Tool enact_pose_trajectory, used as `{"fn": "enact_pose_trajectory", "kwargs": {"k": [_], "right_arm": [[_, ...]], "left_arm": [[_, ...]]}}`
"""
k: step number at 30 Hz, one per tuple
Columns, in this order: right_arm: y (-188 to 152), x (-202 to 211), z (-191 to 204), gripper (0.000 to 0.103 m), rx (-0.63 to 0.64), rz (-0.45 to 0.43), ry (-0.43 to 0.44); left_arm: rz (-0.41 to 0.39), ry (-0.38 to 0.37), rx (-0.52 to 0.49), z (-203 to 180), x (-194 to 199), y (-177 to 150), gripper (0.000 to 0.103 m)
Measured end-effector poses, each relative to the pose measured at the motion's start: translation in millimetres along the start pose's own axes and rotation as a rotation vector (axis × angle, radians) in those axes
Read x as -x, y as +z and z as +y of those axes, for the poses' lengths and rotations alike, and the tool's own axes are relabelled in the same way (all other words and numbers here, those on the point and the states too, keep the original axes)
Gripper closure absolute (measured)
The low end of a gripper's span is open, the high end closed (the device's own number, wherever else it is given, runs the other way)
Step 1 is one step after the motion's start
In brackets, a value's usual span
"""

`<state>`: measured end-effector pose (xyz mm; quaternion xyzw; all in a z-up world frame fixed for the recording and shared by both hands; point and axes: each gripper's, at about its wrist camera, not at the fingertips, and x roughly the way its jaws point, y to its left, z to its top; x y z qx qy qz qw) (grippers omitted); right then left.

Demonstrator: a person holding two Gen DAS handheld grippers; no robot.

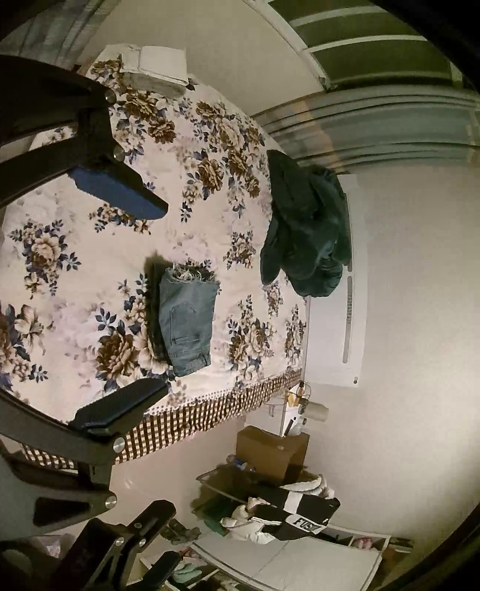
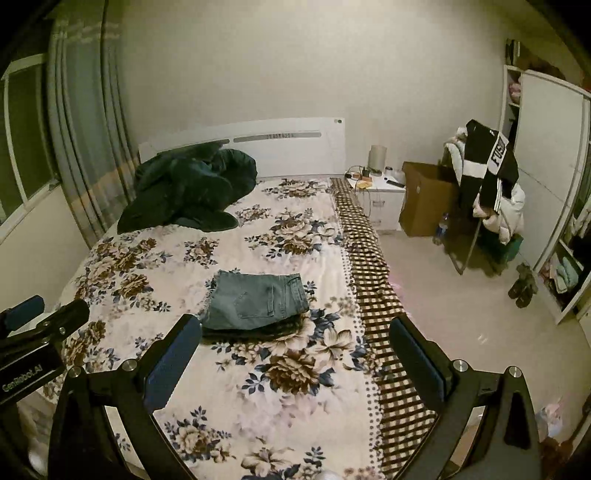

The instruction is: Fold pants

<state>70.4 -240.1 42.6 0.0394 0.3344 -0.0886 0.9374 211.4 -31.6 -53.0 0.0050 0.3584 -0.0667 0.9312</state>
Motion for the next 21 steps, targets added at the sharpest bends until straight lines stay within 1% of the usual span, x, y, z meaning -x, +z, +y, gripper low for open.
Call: {"fn": "enact_pose_trajectory", "kwargs": {"k": [1, 5, 7, 13, 21], "right_arm": [[0, 7, 0, 0.000, 0.001, -0.005, -0.002], [-2, 36, 9, 0.000, 0.016, -0.026, -0.019], [-2, 44, 14, 0.000, 0.020, -0.014, -0.022], [1, 47, 23, 0.000, 0.016, -0.006, -0.027], [2, 55, 34, 0.000, 0.011, 0.003, -0.008]], "left_arm": [[-0.005, 0.007, 0.000, 2, 4, -1, 0.000], [-0.017, 0.021, -0.009, 5, 17, -8, 0.000], [-0.006, 0.016, -0.009, 10, 16, -10, 0.000], [-0.007, 0.033, -0.026, 17, 25, -16, 0.000], [-0.019, 0.050, -0.028, 23, 37, -22, 0.000]]}}
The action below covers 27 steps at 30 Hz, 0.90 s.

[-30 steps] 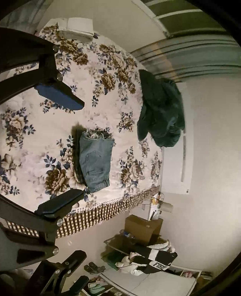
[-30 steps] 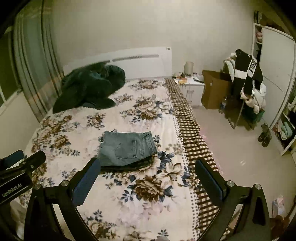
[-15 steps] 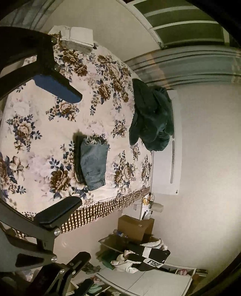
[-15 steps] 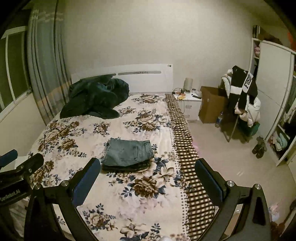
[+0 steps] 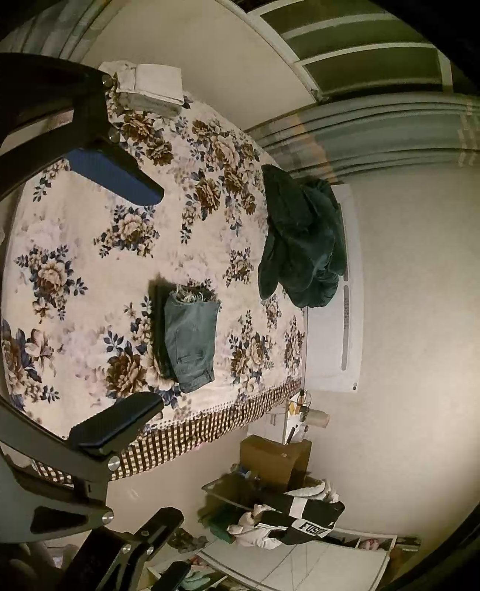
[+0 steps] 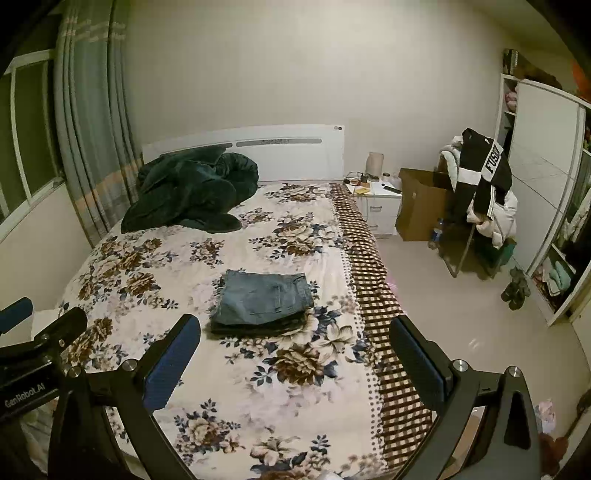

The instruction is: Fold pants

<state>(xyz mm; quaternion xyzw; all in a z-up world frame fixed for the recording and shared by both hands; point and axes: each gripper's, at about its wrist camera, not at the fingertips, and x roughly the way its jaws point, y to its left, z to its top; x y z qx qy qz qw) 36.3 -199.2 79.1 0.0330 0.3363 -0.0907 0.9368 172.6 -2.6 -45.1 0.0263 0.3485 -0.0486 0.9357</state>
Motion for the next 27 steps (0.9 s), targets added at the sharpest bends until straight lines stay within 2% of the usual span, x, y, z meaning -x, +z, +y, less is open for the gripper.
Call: {"fn": "enact_pose_trajectory", "kwargs": {"k": [27], "right_arm": [[8, 5, 7, 0.000, -0.011, -0.001, -0.001]], "left_arm": [[-0.013, -0.031, -0.001, 3, 5, 10, 0.000]]}}
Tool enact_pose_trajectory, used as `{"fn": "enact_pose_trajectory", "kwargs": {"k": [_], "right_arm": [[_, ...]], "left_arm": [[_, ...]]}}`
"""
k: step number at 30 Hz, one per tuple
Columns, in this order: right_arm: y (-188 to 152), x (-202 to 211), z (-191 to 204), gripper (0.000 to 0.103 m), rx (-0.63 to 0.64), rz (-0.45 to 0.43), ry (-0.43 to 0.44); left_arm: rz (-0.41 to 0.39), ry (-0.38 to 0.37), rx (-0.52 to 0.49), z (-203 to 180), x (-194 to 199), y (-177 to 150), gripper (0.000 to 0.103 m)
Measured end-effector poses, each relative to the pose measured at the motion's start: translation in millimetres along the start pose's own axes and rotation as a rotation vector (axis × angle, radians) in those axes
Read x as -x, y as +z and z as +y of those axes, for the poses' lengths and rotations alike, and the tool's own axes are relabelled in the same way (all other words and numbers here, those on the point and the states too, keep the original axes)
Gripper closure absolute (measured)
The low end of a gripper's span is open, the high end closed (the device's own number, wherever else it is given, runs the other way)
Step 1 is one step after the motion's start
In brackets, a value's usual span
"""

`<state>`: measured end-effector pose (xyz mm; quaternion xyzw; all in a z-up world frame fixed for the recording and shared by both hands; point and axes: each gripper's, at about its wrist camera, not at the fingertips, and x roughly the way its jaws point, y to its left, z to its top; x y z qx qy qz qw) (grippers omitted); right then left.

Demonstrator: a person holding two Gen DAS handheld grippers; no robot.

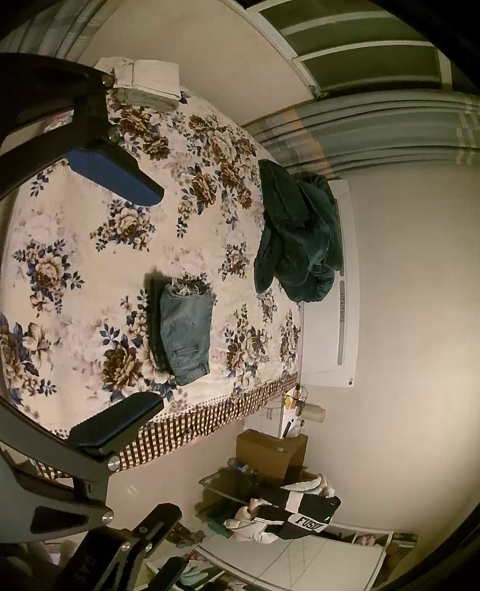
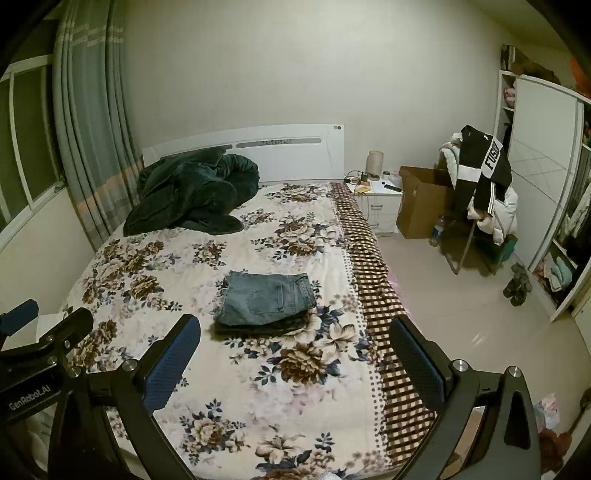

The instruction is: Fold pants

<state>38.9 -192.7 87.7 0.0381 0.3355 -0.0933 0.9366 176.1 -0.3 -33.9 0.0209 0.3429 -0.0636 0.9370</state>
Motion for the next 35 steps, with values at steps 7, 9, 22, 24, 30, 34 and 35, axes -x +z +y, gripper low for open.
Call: {"fn": "enact_pose_trajectory", "kwargs": {"k": [7, 9, 22, 24, 30, 34, 35], "right_arm": [[0, -2, 1, 0.000, -0.005, 0.001, 0.002], [0, -2, 1, 0.000, -0.006, 0.001, 0.001], [-3, -8, 5, 0.000, -0.011, 0.015, 0.013], [-7, -9, 5, 0.000, -0.011, 0.018, 0.015], [-14, -11, 5, 0.000, -0.014, 0.022, 0.022], [-15, -10, 3, 0.000, -0.016, 0.024, 0.024], [-15, -10, 3, 0.000, -0.017, 0.025, 0.025]], "left_arm": [[-0.002, 0.006, -0.003, 0, -1, 2, 0.000], [-0.002, 0.010, -0.003, 0, 0, 2, 0.000], [0.000, 0.021, 0.000, 1, 3, 0, 0.000], [-0.002, 0.026, -0.002, 2, 2, -2, 0.000], [-0.020, 0.044, -0.006, 1, 8, -6, 0.000], [-0.027, 0.047, -0.005, 0, 11, -8, 0.000], [-0.025, 0.046, -0.004, -1, 11, -8, 0.000]]}}
